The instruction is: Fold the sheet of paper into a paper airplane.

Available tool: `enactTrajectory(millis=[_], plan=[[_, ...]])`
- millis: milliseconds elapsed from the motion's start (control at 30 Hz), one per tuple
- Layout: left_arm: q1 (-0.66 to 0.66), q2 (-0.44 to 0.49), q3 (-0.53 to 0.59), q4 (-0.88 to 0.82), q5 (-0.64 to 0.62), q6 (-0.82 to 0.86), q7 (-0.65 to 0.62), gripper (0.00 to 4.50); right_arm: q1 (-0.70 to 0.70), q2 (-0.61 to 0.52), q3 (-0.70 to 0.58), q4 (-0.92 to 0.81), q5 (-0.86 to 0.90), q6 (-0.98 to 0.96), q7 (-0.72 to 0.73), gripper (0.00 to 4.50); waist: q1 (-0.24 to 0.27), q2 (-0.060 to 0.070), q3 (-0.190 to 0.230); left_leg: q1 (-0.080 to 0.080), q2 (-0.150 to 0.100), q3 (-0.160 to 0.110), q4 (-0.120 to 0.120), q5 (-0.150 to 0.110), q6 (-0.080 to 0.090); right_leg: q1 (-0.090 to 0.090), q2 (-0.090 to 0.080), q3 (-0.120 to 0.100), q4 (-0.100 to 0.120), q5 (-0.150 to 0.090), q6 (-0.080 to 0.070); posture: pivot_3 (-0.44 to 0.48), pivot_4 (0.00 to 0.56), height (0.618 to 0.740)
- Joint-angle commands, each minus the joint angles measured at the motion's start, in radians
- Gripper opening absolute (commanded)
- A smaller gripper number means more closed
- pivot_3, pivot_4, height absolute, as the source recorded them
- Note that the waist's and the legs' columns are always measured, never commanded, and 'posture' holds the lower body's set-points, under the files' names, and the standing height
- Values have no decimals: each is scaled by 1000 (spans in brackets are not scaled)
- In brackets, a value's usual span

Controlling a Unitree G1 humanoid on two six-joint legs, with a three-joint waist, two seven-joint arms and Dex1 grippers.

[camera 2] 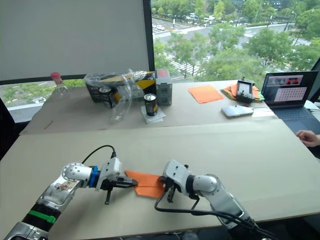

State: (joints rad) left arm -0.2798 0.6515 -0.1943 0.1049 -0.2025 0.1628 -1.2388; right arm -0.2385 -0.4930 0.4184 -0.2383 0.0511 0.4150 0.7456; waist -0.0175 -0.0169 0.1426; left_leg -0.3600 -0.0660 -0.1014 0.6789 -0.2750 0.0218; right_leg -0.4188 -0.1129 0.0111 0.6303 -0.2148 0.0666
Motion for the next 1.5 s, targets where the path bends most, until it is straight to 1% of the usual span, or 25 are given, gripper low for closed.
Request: enactTrajectory(millis=[33, 233, 400, 467, 500, 567, 767, 867, 933, 1033, 1100, 1167, 1267, 1400, 1500], plan=[[34, 31, 20, 13, 0, 62, 20, 0, 6, -3, 31, 55, -27, 29, 17, 28, 0, 0, 0, 0, 1, 0, 0, 0, 0, 0, 0, 0, 0, 0, 0, 0, 150, 695], [52, 29, 30, 1, -18, 58, 21, 0, -3, 0, 35, 65, -30, 24, 26, 28, 0, 0, 0, 0, 1, 1, 0, 0, 0, -1, 1, 0, 0, 0, -1, 0, 150, 695], [27, -40, 90, -50, -145, 100, 19, 0, 1, -4, 33, 59, -29, 28, 28, 28, 2, 0, 0, -1, 1, 1, 0, 0, 0, -1, 1, 0, 0, 0, -2, 0, 150, 695], [14, -31, 75, -51, -126, 88, 8, 0, 4, -6, 31, 56, -29, 30, 27, 28, 2, -1, 1, -3, 1, 1, 0, 0, -1, -2, 1, 0, 0, 1, -2, 0, 150, 695], [6, -25, 50, -58, -105, 75, -8, 0, 7, -6, 29, 53, -28, 34, 23, 28, 2, -1, 1, -3, 1, 1, 0, 0, -1, -3, 1, 0, 0, 1, -4, 0, 150, 695], [-11, -34, 21, -70, -97, 79, -19, 0, 11, -6, 26, 49, -30, 37, 17, 28, 4, -1, 1, -4, 1, 1, 0, 0, -1, -3, 1, 0, 0, 3, -7, 0, 150, 695], [-40, -65, -56, -25, -43, 42, -26, 0, 28, -12, 19, 28, -33, 46, 4, 28, 3, -1, 1, -4, 0, 1, 0, 0, -2, -3, 1, 0, -1, 3, -7, 0, 150, 695], [-56, -95, -57, 1, -55, 52, -21, 0, 44, -24, 14, 10, -31, 53, 2, 28, 5, -1, 1, -5, 0, 1, 0, 0, -2, -4, 0, 0, -1, 3, -7, 0, 150, 695], [-61, -96, -63, 19, -45, 46, -26, 0, 50, -28, 11, 1, -29, 53, 1, 28, 6, -1, 1, -6, 0, 1, 1, 0, -2, -4, 0, 0, -1, 3, -7, 0, 150, 695], [-67, -98, -92, 71, -3, 29, -25, 0, 48, -29, -4, -23, -17, -23, 15, 28, 6, -1, 1, -6, -1, 1, 1, 0, -2, -4, 0, 0, -1, 3, -7, 0, 150, 695], [-70, -101, -96, 109, 9, 15, -23, 0, 35, -41, 13, -25, -30, -95, 45, 28, 6, -1, 1, -6, -1, 1, 1, 0, -2, -4, -1, 0, -2, 3, -7, 0, 150, 695], [-71, -93, -108, 144, 32, -12, -25, 0, 27, -33, 20, -16, -21, -119, 66, 28, 5, -1, 1, -6, -2, 1, 1, 0, -2, -3, -1, 0, -2, 3, -6, 0, 150, 695], [-75, -90, -111, 158, 30, -10, -32, 0, 15, -11, 34, 21, -1, -119, 105, 28, 5, -1, 1, -5, -1, 1, 1, 0, -2, -3, -1, 0, -1, 3, -6, 0, 150, 695], [-81, -89, -118, 167, 29, -12, -46, 0, 21, -40, 41, 71, -53, -118, 110, 28, 5, -1, 0, -4, -1, 1, 1, 0, -2, -2, -1, 0, -1, 1, -3, 0, 150, 695], [-87, -93, -117, 175, 23, -15, -49, 0, 62, -62, 6, 43, -44, -86, 99, 28, 6, 0, 0, -3, -1, 1, 1, 0, -2, -2, -1, 0, -1, 1, -3, 0, 150, 695]])
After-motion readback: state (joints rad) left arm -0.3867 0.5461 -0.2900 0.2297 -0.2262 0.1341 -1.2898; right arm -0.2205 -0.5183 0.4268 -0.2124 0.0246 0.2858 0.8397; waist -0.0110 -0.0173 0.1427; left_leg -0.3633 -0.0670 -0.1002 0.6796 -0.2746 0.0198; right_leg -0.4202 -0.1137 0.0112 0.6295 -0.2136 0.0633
